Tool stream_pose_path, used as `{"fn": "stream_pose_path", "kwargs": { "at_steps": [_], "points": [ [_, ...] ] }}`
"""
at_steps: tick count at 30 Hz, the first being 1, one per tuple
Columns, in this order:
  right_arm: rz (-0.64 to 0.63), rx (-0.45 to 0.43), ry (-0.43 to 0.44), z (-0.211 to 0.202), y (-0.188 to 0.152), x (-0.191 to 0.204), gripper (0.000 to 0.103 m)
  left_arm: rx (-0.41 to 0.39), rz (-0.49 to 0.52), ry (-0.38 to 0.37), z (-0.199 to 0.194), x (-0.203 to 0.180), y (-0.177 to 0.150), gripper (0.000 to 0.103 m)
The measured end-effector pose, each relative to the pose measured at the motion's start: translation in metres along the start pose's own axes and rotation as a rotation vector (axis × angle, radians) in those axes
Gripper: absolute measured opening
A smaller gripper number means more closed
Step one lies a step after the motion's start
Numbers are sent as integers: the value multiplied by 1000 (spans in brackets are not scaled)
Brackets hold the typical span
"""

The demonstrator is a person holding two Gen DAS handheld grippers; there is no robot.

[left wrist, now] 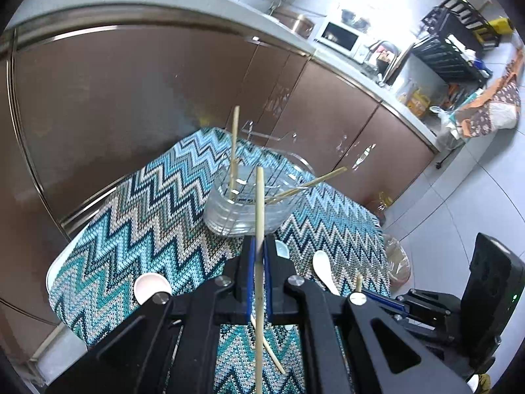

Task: Organize utensils
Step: 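Grasp a bamboo chopstick with the left tool while the right tool grasps another, then raise both held chopsticks and carry them above the utensil holder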

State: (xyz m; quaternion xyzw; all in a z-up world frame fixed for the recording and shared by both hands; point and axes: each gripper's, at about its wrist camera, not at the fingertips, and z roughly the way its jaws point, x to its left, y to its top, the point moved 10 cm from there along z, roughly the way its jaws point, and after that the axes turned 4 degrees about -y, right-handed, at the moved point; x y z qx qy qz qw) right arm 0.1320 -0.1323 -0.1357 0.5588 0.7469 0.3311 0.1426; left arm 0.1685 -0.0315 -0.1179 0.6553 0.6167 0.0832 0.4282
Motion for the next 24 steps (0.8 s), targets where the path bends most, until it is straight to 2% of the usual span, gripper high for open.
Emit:
{"fn": "stream_pose_path", "kwargs": {
  "at_steps": [10,24],
  "points": [
    [-21,-94,3,-24,19,17,5,-94,57,7,-35,-14,9,5],
    [-38,-226,41,-50,64,29,5,-174,140,8,-50,-33,29,5]
  ]
}}
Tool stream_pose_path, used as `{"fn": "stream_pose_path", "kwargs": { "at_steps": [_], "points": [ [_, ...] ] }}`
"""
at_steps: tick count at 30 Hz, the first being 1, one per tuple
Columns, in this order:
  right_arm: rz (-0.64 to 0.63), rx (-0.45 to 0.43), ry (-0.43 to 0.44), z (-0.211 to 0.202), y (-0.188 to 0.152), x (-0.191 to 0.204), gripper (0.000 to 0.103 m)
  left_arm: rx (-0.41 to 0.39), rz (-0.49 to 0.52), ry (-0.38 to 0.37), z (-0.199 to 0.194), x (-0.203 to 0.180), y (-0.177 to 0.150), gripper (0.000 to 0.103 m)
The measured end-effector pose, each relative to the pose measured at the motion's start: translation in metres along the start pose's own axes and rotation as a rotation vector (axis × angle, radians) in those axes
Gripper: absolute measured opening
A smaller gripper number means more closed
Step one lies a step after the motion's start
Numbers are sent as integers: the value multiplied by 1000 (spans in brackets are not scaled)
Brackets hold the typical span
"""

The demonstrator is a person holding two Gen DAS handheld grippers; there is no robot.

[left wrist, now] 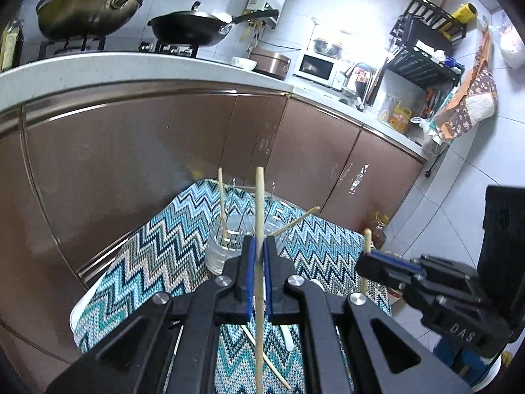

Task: Organize utensils
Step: 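Raise both held chopsticks and carry them above the utensil holder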

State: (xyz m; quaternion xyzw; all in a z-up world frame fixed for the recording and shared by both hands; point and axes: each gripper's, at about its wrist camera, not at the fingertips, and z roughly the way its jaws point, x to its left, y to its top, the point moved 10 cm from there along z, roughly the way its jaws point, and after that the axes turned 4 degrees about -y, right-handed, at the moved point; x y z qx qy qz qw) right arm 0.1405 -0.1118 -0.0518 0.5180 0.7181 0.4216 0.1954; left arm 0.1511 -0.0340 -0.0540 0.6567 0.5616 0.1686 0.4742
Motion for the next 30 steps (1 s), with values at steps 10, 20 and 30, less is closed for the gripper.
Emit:
{"fn": "stream_pose_path", "kwargs": {
  "at_steps": [10,20,30],
  "points": [
    [-5,-99,26,-4,49,-4,5,-78,37,5,-14,4,44,5],
    [-8,-283,31,-10,114,-9,5,-240,34,9,-16,5,94,5],
    [-32,-426,-38,17,156,-33,5,-373,48,47,33,-2,137,5]
  ]
}}
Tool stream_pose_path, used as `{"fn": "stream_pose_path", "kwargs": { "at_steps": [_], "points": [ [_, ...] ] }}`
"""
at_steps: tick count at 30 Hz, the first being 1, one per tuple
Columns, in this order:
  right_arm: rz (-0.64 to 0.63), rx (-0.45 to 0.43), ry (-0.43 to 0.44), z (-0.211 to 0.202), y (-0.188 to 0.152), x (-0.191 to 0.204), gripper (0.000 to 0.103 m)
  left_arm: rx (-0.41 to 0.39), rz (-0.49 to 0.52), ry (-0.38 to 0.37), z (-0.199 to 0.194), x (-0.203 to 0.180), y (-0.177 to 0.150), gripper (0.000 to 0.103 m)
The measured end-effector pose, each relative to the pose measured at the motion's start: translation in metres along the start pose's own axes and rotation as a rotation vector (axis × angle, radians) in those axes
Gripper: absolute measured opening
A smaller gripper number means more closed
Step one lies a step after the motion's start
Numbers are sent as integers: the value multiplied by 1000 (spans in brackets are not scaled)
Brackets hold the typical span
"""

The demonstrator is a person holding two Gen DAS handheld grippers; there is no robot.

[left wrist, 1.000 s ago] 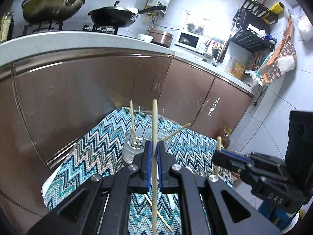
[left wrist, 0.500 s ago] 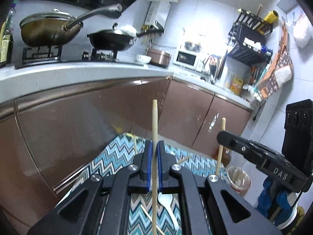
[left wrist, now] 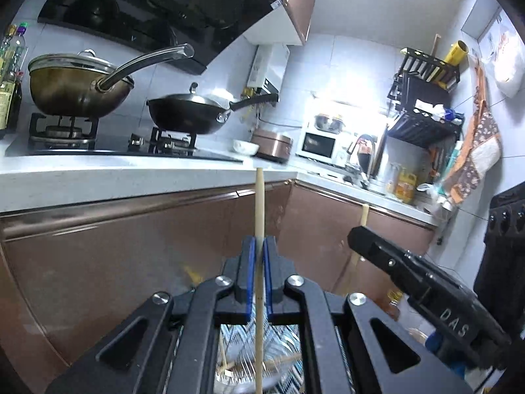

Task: Organize utensils
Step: 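Raise both held chopsticks and carry them above the utensil holder, then open the left tool over the holder while the right tool releases its chopstick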

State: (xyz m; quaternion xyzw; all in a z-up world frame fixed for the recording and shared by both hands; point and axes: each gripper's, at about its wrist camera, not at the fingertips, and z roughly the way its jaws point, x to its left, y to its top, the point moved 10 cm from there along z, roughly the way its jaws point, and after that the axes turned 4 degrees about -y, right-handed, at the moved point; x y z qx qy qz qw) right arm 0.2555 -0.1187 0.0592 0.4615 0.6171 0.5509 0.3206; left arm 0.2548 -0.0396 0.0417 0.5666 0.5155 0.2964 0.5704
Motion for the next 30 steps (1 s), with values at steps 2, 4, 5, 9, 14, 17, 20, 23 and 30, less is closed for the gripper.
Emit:
{"fn": "stream_pose_path", "kwargs": {
  "at_steps": [2,4,5,9,14,17,20,23,30],
  "points": [
    [8,-14,-27,13,-4,-12,5,-6,-2,15,17,0,-7,5],
    [8,-20,-62,25,-12,-24,5,-9,-3,40,34,3,-17,5],
    [8,-20,-73,29,-15,-29,5,-16,6,62,43,6,-23,5],
    [8,-22,-124,52,-37,-50,5,-27,-14,100,64,17,-44,5],
    [-13,-9,-176,64,-66,-63,5,-29,-35,118,83,27,-72,5],
    [-11,22,-185,69,-81,-68,5,-10,-53,113,87,30,-89,7],
    [-26,57,-197,68,-98,-69,6,11,-44,102,87,28,-100,9],
    [-43,80,-200,62,-102,-67,11,31,-57,86,78,26,-101,24],
    [-90,36,-215,15,-64,-53,17,-11,-11,97,11,28,-47,36]
  ]
}}
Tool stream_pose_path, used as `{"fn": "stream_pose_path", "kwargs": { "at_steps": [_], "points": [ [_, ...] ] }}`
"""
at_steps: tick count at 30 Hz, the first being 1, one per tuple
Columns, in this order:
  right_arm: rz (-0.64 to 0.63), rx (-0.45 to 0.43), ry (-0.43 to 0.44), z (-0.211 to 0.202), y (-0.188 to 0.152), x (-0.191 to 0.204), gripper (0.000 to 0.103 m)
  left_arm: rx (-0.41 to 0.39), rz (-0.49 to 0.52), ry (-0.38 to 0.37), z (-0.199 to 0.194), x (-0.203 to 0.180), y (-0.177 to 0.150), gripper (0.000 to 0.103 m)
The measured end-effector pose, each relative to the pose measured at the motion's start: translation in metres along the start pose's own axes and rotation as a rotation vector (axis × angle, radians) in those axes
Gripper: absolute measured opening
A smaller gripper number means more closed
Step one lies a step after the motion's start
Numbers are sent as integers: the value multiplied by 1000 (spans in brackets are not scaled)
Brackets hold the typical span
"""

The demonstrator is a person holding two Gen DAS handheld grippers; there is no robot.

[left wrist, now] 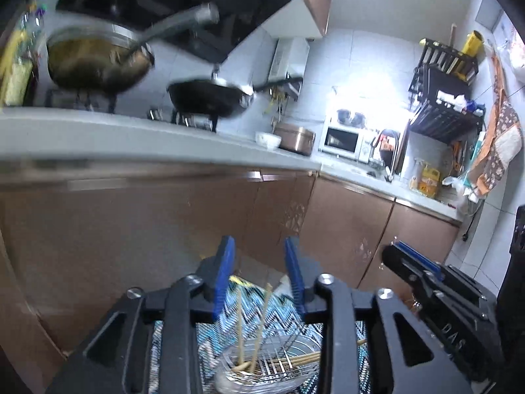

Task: Organize utensils
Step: 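Open the left tool over the holder while the right tool releases its chopstick, then lower both tools toward the pink spoon and the last chopstick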

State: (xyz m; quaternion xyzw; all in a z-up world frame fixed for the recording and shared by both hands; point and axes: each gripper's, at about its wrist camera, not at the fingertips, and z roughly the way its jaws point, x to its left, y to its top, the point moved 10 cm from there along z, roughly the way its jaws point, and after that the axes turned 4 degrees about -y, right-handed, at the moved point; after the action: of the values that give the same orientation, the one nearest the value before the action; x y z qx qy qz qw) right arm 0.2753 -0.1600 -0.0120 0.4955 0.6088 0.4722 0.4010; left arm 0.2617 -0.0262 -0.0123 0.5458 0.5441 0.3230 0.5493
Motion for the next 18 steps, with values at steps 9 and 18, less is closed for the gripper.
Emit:
{"fn": "stream_pose_path", "kwargs": {
  "at_steps": [9,18],
  "points": [
    [16,-10,29,-82,39,7,19,-1,68,52,-95,15,41,42],
    [-1,29,51,-133,37,27,22,58,8,29,-149,32,30,42]
  ]
}}
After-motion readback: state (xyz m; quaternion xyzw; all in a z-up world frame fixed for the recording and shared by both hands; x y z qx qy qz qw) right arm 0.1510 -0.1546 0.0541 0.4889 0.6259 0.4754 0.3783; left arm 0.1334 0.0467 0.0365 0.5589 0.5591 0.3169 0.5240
